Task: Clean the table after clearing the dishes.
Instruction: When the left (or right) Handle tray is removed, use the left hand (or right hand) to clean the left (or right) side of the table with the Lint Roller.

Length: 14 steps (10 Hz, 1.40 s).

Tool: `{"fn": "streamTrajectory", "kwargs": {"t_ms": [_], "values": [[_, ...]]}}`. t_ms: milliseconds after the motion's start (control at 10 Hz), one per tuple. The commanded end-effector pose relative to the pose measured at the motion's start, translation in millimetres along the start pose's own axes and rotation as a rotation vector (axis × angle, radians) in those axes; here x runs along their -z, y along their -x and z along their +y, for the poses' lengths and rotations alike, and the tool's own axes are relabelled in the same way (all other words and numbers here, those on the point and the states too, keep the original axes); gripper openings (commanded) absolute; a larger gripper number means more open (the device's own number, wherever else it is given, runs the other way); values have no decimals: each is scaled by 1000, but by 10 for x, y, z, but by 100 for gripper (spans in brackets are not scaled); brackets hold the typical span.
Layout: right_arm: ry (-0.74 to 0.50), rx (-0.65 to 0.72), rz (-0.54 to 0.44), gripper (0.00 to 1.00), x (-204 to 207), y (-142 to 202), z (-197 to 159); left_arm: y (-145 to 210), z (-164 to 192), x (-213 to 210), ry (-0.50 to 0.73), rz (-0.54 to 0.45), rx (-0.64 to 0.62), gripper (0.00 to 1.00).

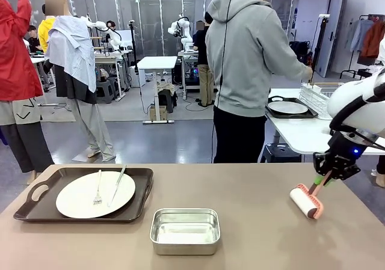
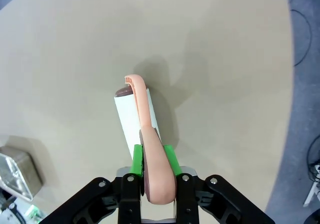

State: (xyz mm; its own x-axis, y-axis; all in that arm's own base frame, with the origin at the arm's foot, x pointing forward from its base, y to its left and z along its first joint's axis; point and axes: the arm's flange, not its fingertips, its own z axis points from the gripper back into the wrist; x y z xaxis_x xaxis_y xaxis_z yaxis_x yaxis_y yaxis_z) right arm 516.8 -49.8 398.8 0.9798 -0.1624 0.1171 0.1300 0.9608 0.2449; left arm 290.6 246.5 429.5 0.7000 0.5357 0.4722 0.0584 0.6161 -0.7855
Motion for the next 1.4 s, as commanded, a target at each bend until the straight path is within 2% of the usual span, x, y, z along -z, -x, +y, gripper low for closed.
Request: {"fn": "streamTrajectory", "kwargs": {"t_ms": [0,300,600,700,800,900,1300], "values": [[196,74,-47,21,295,151,-295,-10,24,-28,17,0,10,100],[196,29,-154,21,-248,264,-77,-10,24,-28,17,0,10,100],[256,-110,-262,21,-668,546,455,-10,24,-28,17,0,10,100],[256,-138,-266,21,-792,639,602,-10,24,-28,17,0,10,100],[291,-130,-216,21,-816,684,717,-10,24,-28,17,0,10,100],[237,-151,-240,21,-742,473,456,-10,24,-28,17,0,10,100],[237,-151,-240,21,-742,473,456,-10,24,-28,17,0,10,100]]}}
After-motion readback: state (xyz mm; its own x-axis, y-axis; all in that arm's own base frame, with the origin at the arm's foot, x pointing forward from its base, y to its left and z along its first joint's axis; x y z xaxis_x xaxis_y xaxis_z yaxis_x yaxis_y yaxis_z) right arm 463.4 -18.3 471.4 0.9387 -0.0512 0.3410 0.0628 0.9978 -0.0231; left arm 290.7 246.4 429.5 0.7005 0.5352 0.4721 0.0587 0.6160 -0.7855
